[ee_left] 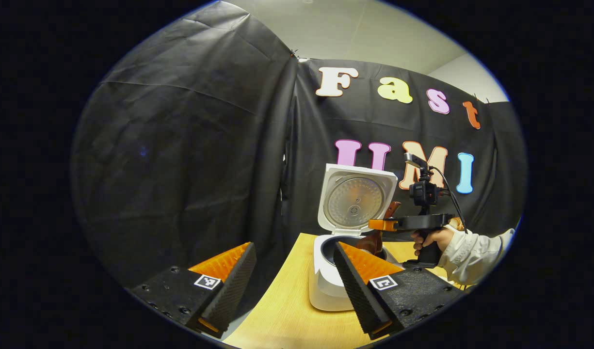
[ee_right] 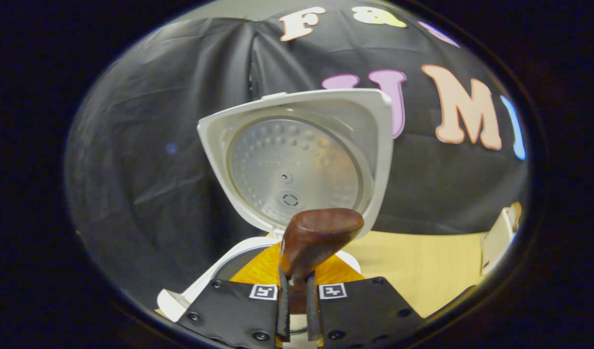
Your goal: Close the left gripper, press the button to open the rice cooker; take a wooden spoon from the chopstick holder with the right hand, scoop a spoonful of rice and pour it into the rice cooker, then put the wooden spoon back into the chopstick holder.
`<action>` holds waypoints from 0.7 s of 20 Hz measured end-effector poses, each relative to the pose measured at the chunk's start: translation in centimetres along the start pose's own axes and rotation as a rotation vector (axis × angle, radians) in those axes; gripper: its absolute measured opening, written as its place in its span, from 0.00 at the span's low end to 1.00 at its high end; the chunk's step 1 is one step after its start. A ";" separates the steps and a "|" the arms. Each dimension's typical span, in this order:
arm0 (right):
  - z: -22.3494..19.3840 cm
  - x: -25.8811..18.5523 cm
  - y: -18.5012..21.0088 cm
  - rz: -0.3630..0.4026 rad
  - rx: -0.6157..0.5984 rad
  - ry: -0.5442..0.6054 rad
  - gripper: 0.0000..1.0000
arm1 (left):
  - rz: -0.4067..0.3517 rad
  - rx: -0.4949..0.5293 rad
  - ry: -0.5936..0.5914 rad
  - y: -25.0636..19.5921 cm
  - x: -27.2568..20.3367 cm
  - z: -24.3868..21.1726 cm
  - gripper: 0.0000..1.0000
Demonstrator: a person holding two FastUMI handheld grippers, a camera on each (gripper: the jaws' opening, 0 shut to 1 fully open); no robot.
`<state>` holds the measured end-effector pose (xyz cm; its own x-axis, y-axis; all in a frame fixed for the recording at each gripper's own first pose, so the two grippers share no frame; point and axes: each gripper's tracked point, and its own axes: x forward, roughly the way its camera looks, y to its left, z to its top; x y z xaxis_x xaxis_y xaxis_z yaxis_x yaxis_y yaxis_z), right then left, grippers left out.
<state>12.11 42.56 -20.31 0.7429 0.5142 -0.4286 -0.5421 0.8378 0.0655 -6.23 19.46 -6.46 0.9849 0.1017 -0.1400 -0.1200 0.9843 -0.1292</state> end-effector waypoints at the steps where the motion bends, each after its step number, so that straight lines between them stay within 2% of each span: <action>1: 0.5 -0.3 0.4 0.001 -0.066 -0.016 0.17 | -0.001 -0.003 -0.001 0.0 0.0 0.0 0.95; 4: 1.8 -1.3 2.4 0.009 -0.276 -0.077 0.14 | -0.005 -0.008 -0.005 -0.1 0.2 0.0 0.93; 7: 2.6 -2.1 4.3 0.026 -0.479 -0.143 0.17 | -0.010 -0.009 -0.011 -0.3 0.5 0.0 0.93; 10: 3.2 -2.5 5.3 0.032 -0.619 -0.201 0.17 | -0.017 -0.012 -0.018 -0.5 0.8 0.3 0.95; 12: 2.9 -2.9 5.4 0.055 -0.595 -0.188 0.16 | -0.024 -0.012 -0.024 -0.8 0.9 0.6 0.93; 14: 2.7 -3.0 5.0 0.081 -0.481 -0.147 0.17 | -0.030 -0.008 -0.029 -1.2 1.0 0.9 0.93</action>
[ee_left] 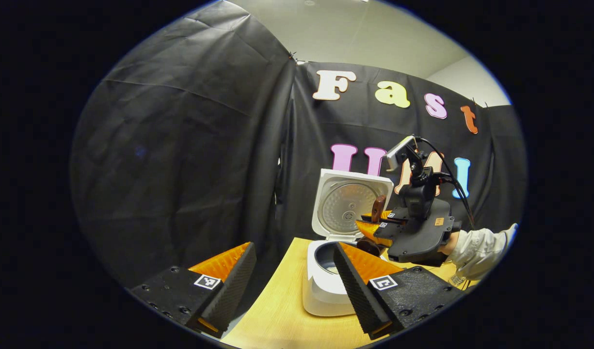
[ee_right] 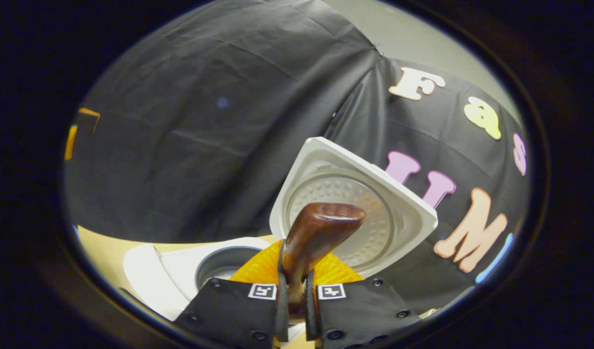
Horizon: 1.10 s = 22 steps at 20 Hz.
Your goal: Close the left gripper, press the button to open the rice cooker; take a wooden spoon from the chopstick holder with the right hand, scoop a spoonful of rice and pour it into the rice cooker, then put the wooden spoon back into the chopstick holder.
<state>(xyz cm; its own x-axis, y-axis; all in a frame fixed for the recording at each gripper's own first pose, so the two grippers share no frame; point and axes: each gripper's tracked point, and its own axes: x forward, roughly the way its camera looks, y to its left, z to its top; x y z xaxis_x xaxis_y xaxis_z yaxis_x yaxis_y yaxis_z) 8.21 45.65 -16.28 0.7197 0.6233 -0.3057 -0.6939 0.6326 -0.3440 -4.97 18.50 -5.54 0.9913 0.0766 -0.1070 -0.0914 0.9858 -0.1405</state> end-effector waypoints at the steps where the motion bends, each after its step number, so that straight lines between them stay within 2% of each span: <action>1: 0.1 -0.4 -0.5 0.007 0.077 0.010 0.17 | -0.004 0.003 -0.005 -0.3 0.1 0.2 0.93; 4: 0.2 -1.7 -2.7 0.027 0.316 0.023 0.17 | -0.018 0.009 -0.013 -1.2 0.6 0.7 0.92; 7: -0.4 -3.4 -5.5 0.015 0.455 0.029 0.16 | -0.041 0.013 -0.019 -2.7 1.3 1.0 0.95; 8: -0.6 -4.2 -6.5 0.000 0.476 0.026 0.16 | -0.049 0.016 -0.021 -3.3 1.6 1.2 0.92; 13: -3.2 -9.2 -12.2 -0.100 0.538 0.023 0.17 | -0.105 0.036 -0.035 -7.2 3.1 1.9 0.95; 14: -4.3 -10.2 -13.5 -0.123 0.552 0.032 0.17 | -0.116 0.037 -0.039 -8.0 3.2 2.1 0.92; 21: -12.0 -19.1 -23.5 -0.332 0.648 0.095 0.15 | -0.189 0.037 -0.045 -13.6 4.8 2.5 0.92; 22: -13.3 -20.7 -24.7 -0.359 0.665 0.110 0.18 | -0.201 0.041 -0.043 -14.5 5.0 2.5 0.93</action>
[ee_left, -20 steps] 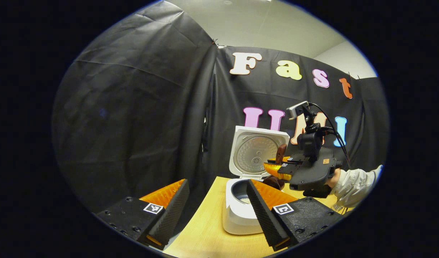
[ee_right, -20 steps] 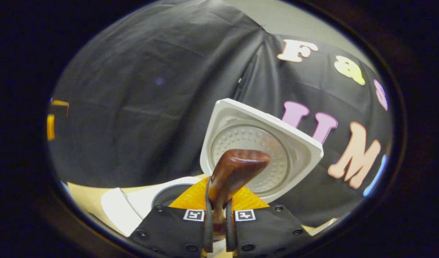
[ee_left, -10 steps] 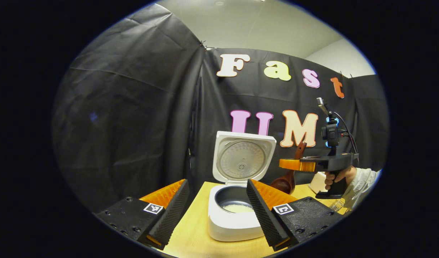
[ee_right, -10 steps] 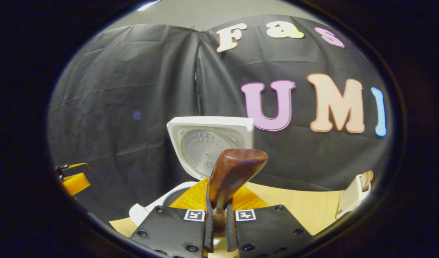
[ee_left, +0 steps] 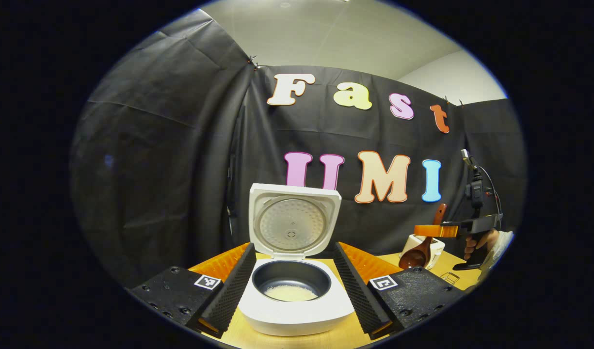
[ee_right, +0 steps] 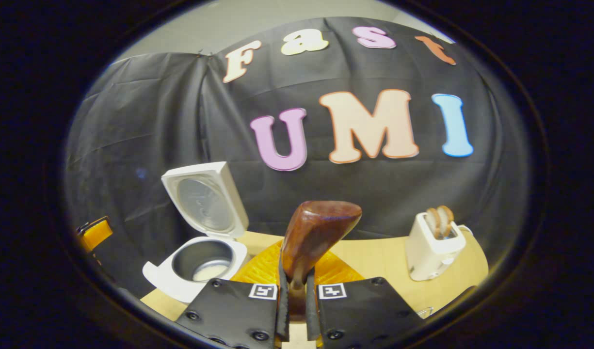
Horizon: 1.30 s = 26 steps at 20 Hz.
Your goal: Close the left gripper, press the button to open the rice cooker; take a wooden spoon from the chopstick holder with the right hand, scoop a spoonful of rice and pour it into the rice cooker, then put the wooden spoon back into the chopstick holder.
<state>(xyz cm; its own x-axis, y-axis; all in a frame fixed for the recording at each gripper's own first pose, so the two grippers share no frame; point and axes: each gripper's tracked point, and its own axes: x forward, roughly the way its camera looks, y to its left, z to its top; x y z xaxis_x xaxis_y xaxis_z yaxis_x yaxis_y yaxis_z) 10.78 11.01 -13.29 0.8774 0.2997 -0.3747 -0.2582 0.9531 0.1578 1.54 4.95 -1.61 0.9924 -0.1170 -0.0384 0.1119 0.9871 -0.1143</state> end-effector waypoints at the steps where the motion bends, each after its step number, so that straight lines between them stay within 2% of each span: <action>1: -0.1 -0.6 -2.0 -0.031 0.012 0.004 0.18 | -0.010 0.004 0.002 -0.7 0.4 0.0 0.93; 6: -1.4 -4.1 -11.7 -0.169 0.040 0.020 0.15 | -0.059 0.020 0.007 -4.4 1.8 0.2 0.95; 8: -2.3 -5.1 -14.7 -0.213 0.057 0.029 0.15 | -0.074 0.030 0.008 -5.6 2.1 0.3 0.93; 12: -4.3 -6.6 -19.5 -0.287 0.070 0.057 0.15 | -0.094 0.041 0.013 -7.8 2.7 0.4 0.95; 17: -8.5 -7.7 -23.0 -0.326 0.079 0.119 0.17 | -0.099 0.055 0.025 -9.4 2.8 0.1 0.93; 26: -17.2 -7.7 -24.6 -0.326 0.160 0.248 0.16 | -0.068 0.078 0.031 -9.8 2.5 0.4 0.95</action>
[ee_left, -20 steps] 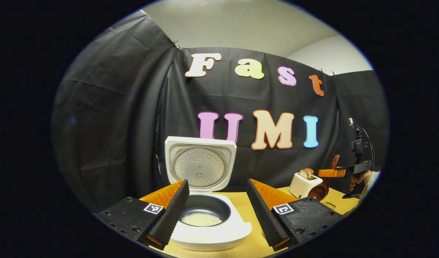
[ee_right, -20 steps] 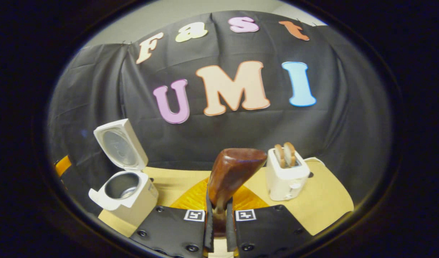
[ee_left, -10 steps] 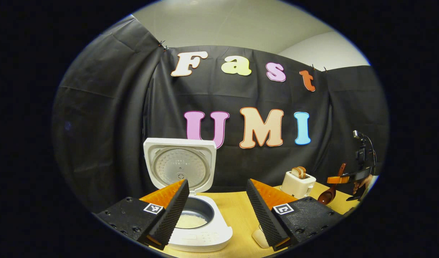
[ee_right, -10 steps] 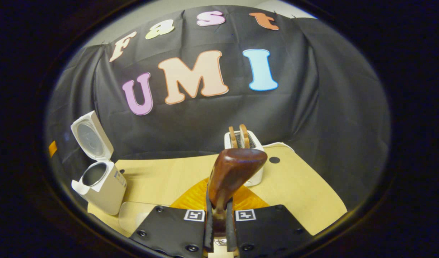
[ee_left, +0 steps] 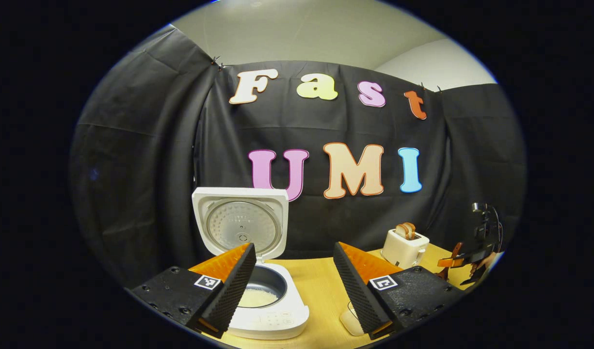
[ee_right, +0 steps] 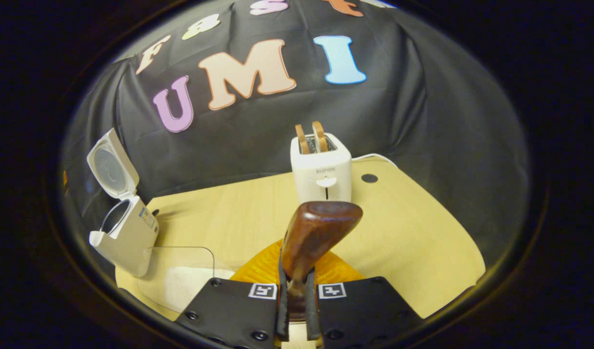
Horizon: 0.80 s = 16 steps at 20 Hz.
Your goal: Close the left gripper, press the button to open the rice cooker; take a wooden spoon from the chopstick holder with the right hand, scoop a spoonful of rice and pour it into the rice cooker, then put the wooden spoon back into the chopstick holder.
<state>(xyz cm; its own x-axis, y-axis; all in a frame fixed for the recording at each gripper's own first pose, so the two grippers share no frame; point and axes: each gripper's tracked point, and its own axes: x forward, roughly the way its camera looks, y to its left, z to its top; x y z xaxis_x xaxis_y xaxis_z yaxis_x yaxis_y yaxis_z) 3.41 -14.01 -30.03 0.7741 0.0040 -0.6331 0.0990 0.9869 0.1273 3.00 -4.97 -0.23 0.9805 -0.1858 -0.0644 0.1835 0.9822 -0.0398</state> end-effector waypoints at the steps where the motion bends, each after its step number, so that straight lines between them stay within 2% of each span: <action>1: -0.5 0.2 0.0 0.004 0.013 0.016 0.16 | 0.006 0.004 0.000 0.3 0.0 0.0 0.95; 3: -1.6 0.5 0.1 0.014 0.038 0.047 0.16 | 0.017 0.005 -0.002 0.6 0.2 0.2 0.94; 6: -0.7 0.1 0.0 0.016 0.072 0.012 0.29 | 0.028 0.004 -0.009 1.2 0.6 0.7 0.95; 8: 0.7 -1.1 -0.9 -0.012 0.062 -0.032 0.43 | 0.038 0.013 -0.017 1.7 1.0 1.2 0.95; 9: 1.5 -1.9 -1.5 -0.036 0.046 -0.060 0.50 | 0.042 0.016 -0.022 2.0 1.3 1.4 0.92; 10: 2.3 -2.5 -2.1 -0.064 0.027 -0.082 0.57 | 0.045 0.018 -0.028 2.2 1.5 1.8 0.95; 13: 5.1 -5.0 -3.7 -0.143 -0.022 -0.172 0.79 | 0.060 0.024 -0.033 3.4 2.5 2.3 0.92; 16: 8.4 -7.9 -3.1 -0.149 -0.010 -0.249 1.00 | 0.078 0.021 -0.032 5.1 4.0 2.9 0.94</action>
<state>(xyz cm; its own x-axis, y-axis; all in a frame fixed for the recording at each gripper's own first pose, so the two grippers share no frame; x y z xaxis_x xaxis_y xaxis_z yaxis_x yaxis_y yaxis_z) 2.22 -18.46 -19.02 0.8814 -0.1799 -0.4369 0.2183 0.9751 0.0389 8.03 -0.57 2.17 0.9936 -0.1076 -0.0341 0.1072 0.9941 -0.0149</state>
